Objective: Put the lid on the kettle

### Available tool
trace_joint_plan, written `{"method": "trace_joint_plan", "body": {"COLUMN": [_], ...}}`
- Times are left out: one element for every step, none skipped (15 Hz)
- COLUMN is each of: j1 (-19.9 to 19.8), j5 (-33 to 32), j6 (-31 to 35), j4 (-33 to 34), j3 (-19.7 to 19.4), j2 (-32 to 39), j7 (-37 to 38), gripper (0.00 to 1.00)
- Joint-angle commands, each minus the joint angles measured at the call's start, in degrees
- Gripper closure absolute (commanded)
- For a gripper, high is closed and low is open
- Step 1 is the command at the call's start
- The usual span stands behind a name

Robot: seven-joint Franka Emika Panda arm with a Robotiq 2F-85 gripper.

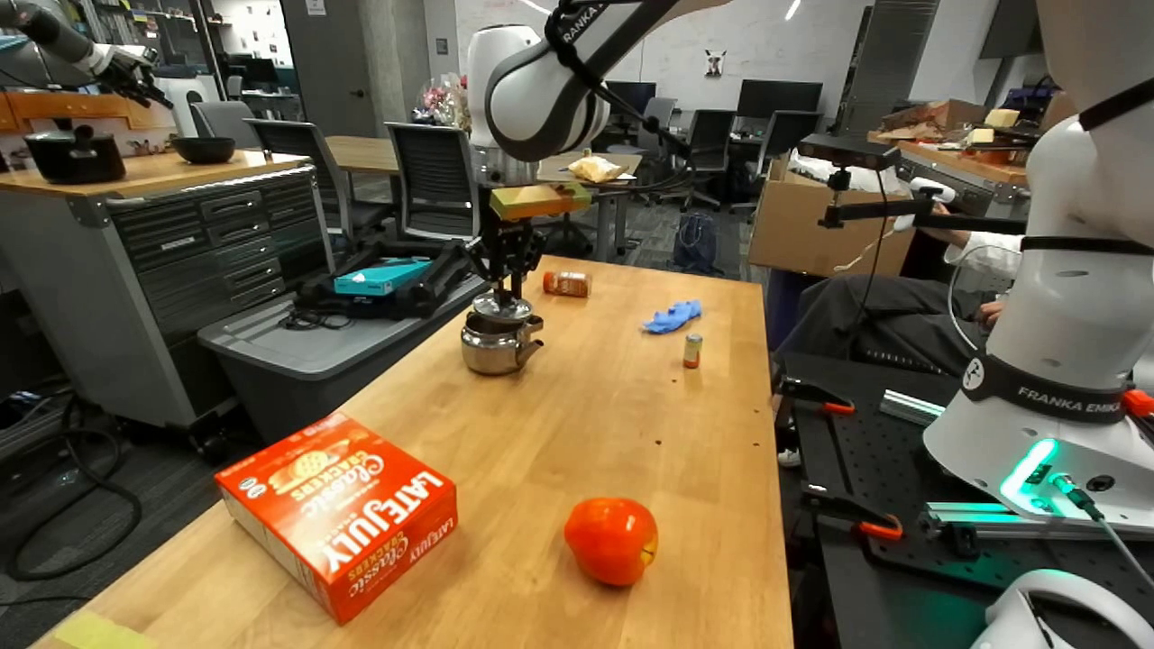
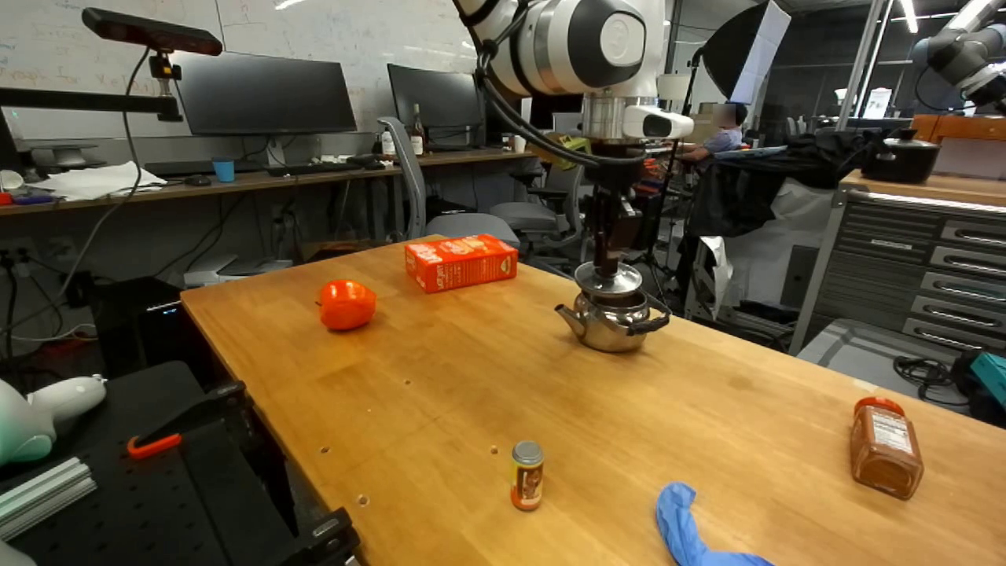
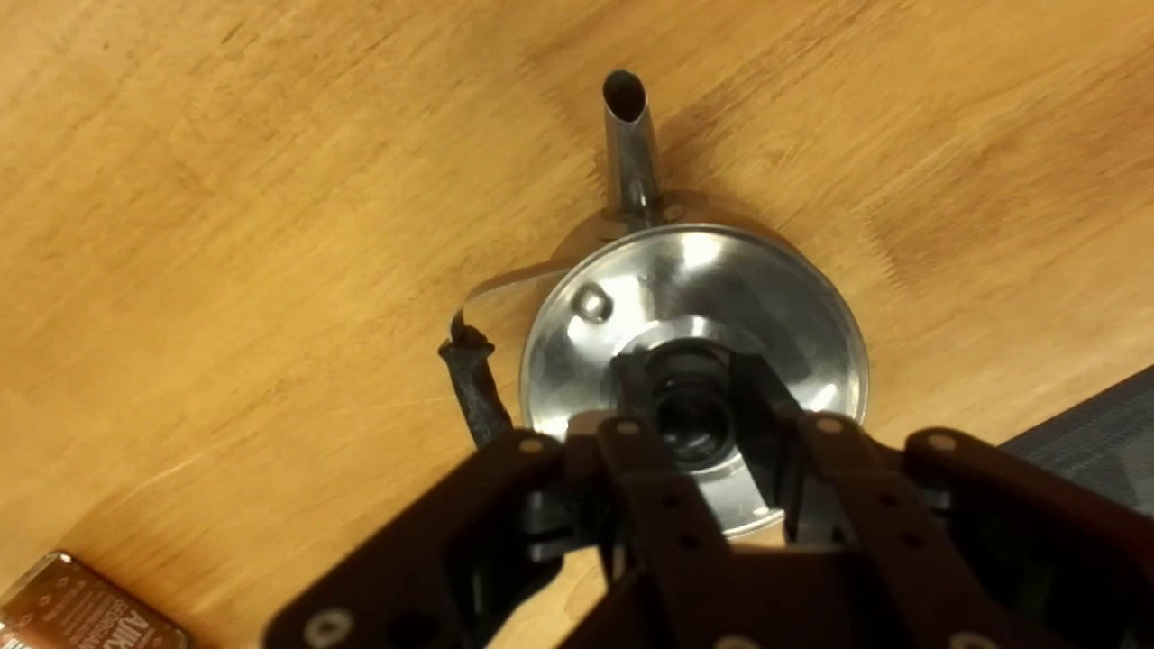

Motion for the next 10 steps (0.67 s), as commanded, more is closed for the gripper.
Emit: {"method": "trace_joint_plan", "body": {"j1": [-0.3,-0.3,-0.4,-0.4,-0.4,-0.4,-0.4,-0.4,-0.5,-0.6], "j5": [1.7,2.1,2.4,2.6,2.7,3.0,3.3,3.5,3.9,4.3], "j6": [2.3,1.9,1.7,1.5,1.4,1.5,1.7,1.8,1.7,1.6], "j4": [-1.1,-0.6,-0.2,-0.1,0.1,0.3,0.5,0.7,1.2,1.5], "j3": [0.2,0.2,0.3,0.3,0.3,0.3,0.4,0.3,0.4,0.4], "j2": [-1.0,-0.7,-0.4,-0.3,-0.1,0.1,0.4,0.8,1.2,1.5], "j7": [-0.9,-0.9,-0.7,-0.8,-0.7,-0.6,-0.6,-0.5,-0.4,-0.4], "gripper": [0.93,0.93,0.93,0.93,0.93,0.93,0.93,0.93,0.93,0.93]}}
